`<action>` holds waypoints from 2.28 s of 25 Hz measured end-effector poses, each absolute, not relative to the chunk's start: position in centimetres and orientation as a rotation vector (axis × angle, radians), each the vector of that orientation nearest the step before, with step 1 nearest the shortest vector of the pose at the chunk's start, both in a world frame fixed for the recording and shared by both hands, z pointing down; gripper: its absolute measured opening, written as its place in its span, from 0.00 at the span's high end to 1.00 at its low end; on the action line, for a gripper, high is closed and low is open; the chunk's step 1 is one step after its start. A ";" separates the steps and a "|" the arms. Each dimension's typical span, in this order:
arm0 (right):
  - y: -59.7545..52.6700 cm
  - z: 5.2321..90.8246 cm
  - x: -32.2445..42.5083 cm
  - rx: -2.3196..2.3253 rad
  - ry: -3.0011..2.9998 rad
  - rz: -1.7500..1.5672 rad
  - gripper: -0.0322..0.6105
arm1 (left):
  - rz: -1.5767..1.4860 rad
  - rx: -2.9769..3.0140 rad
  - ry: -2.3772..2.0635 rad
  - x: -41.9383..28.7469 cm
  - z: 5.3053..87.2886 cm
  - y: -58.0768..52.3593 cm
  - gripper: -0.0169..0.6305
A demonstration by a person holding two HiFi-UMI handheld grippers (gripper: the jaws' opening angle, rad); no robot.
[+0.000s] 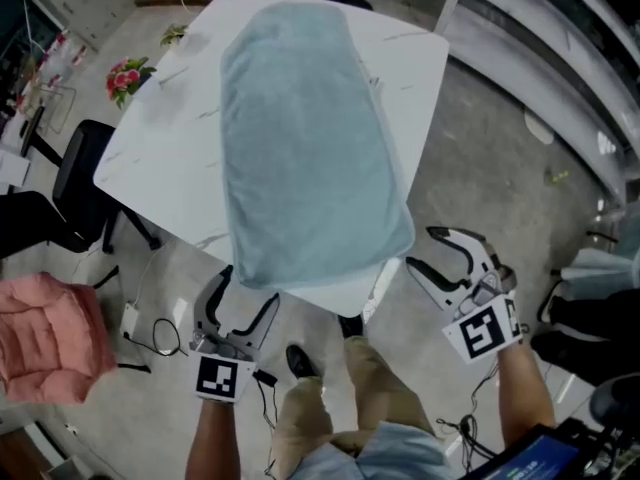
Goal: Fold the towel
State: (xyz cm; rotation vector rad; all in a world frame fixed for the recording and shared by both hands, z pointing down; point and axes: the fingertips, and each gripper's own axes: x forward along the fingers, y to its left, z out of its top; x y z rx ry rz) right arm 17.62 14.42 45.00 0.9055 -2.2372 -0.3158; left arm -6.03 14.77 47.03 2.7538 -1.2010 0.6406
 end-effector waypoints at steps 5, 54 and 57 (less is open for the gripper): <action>13.1 45.5 17.6 0.857 -2.189 -0.399 0.59 | 0.785 2.820 -1.252 -7.7 47.9 14.3 0.48; 13.3 49.6 14.7 0.360 -2.046 -0.662 0.86 | 1.339 2.985 -0.943 -8.5 52.4 14.2 0.87; 13.4 49.2 14.8 0.369 -2.058 -0.657 0.90 | 1.365 2.996 -0.916 -8.7 52.1 14.2 0.91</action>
